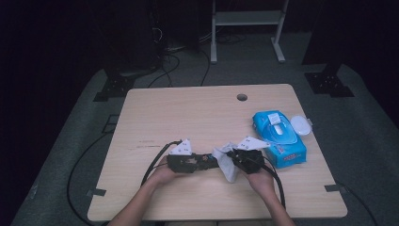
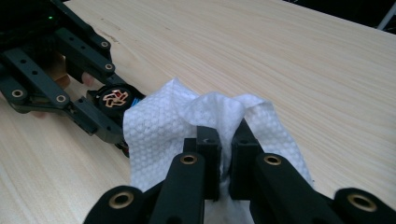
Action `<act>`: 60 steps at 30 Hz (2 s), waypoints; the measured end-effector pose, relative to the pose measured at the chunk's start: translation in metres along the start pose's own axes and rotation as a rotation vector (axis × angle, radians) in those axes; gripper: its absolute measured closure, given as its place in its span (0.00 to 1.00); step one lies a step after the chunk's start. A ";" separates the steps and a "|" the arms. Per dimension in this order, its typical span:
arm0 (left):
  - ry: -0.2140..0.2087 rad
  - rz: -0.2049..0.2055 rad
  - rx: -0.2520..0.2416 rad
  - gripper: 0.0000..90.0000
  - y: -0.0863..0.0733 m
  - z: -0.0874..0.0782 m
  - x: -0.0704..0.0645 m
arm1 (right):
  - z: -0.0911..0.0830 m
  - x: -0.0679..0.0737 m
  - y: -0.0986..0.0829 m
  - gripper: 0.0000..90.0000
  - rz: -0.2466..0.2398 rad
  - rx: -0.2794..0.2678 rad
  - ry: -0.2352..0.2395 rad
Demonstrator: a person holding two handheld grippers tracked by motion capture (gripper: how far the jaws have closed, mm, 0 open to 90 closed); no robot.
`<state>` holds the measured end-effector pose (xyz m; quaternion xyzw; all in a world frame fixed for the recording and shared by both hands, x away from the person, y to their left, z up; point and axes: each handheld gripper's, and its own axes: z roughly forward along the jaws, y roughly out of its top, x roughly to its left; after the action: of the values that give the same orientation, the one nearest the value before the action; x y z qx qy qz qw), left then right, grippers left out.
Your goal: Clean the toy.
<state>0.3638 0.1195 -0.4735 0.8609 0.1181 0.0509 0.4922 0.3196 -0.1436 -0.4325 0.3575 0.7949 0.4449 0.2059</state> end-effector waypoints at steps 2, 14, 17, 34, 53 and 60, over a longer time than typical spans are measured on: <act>0.000 0.003 0.000 0.75 0.000 0.000 0.000 | 0.002 0.004 0.002 0.94 -0.004 0.001 0.014; 0.000 0.008 0.004 0.75 0.000 -0.001 0.000 | 0.015 0.017 0.008 0.94 -0.054 0.000 0.032; 0.000 0.012 0.006 0.75 0.000 -0.001 0.000 | 0.006 0.004 0.003 0.94 -0.012 -0.001 -0.008; 0.000 0.008 0.011 0.75 0.000 0.000 -0.001 | 0.000 -0.012 -0.001 0.94 0.015 -0.008 -0.060; 0.006 0.041 0.060 0.78 0.002 0.003 -0.003 | 0.002 -0.012 -0.002 0.94 0.032 -0.013 -0.054; 0.001 0.047 0.064 0.78 0.002 0.002 -0.004 | 0.020 0.027 0.011 0.94 -0.042 -0.020 0.066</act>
<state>0.3611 0.1159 -0.4729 0.8787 0.0997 0.0591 0.4632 0.3189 -0.1080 -0.4337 0.3238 0.8040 0.4602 0.1924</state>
